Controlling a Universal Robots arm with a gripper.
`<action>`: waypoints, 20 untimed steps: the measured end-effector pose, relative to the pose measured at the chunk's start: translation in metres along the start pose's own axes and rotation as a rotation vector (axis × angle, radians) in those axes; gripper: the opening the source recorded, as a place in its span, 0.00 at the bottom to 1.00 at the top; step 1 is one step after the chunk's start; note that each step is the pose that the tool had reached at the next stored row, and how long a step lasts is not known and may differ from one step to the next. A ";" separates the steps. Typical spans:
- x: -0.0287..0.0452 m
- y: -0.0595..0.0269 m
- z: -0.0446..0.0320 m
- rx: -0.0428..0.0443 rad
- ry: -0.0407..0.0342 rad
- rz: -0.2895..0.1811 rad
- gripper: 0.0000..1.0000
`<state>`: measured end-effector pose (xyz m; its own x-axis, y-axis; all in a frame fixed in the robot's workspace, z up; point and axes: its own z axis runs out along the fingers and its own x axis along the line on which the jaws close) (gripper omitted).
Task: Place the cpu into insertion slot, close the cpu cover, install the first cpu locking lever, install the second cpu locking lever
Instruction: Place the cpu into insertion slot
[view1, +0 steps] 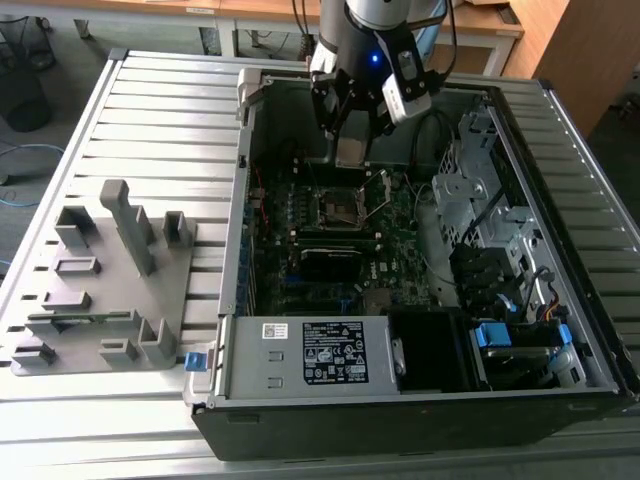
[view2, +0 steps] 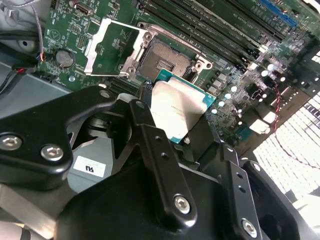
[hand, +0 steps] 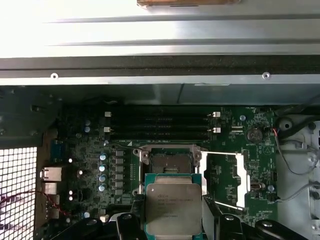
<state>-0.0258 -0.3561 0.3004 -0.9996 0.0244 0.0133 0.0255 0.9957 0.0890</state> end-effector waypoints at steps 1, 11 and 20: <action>0.0000 -0.0001 0.0009 -0.0001 -0.0001 0.000 0.54; 0.0000 -0.0002 0.0024 -0.0010 -0.0001 0.000 0.54; -0.0001 -0.0004 0.0043 -0.0009 -0.0001 0.000 0.54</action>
<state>-0.0258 -0.3561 0.2960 -0.9996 0.0244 0.0132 0.0255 0.9956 0.0899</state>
